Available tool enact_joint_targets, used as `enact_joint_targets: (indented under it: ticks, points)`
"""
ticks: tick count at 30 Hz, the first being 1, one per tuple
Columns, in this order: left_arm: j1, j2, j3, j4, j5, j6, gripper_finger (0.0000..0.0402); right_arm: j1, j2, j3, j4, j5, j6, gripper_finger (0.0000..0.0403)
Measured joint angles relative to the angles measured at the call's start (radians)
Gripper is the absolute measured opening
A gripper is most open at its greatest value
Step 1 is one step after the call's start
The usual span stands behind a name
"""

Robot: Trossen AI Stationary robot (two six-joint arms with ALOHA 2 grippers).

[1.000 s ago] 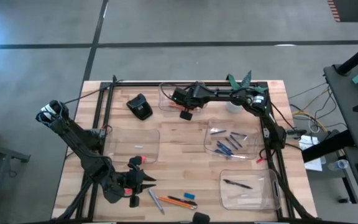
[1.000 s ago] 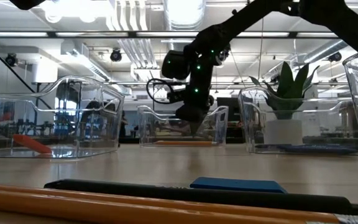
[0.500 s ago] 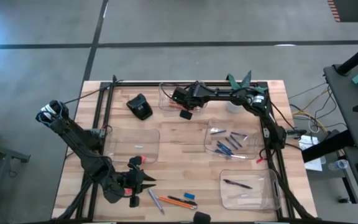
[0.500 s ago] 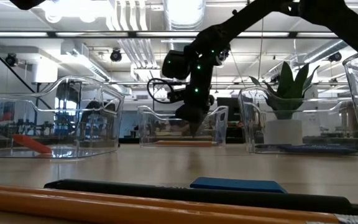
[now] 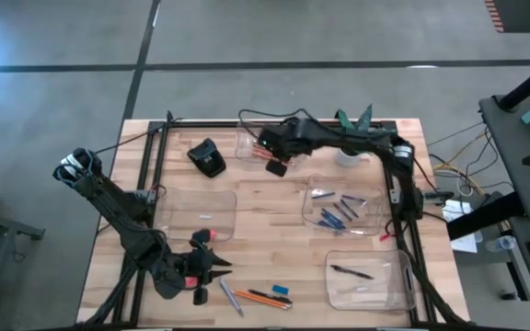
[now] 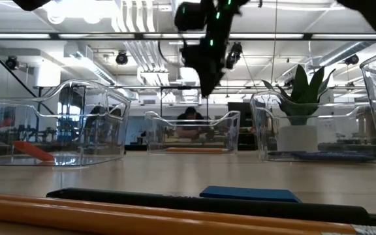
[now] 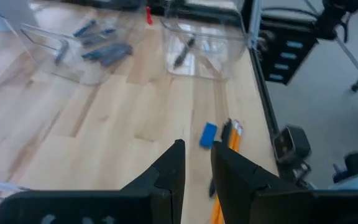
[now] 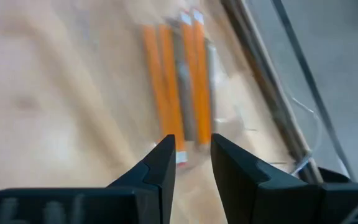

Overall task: Sort crayons/erasers/pens/pencils in bins
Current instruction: Put the gray pen into the bottom transparent bin

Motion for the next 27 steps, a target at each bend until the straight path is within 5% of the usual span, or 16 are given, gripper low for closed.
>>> enact_joint_targets:
  ticks: [3,9,15,22,27]
  points:
    - [0.009,0.0,0.0,0.002,-0.002,-0.001,0.0061,0.083,-0.074,-0.027,0.0,-0.012,0.042,0.0089]
    - [0.012,-0.001,-0.004,-0.018,0.242,-0.196,0.0061,0.264,-0.184,-0.12,-0.01,-0.01,0.141,0.0091]
    - [0.013,0.032,-0.011,-0.02,0.384,-0.286,0.0061,0.406,-0.248,-0.189,-0.008,-0.002,0.26,0.0089]
    - [0.02,0.112,-0.006,-0.018,0.37,0.016,0.0059,0.522,-0.282,-0.257,-0.017,-0.002,0.4,0.0093]
    - [0.019,0.169,0.018,0.002,0.402,0.124,0.0021,0.588,-0.301,-0.297,-0.043,-0.002,0.5,0.0093]
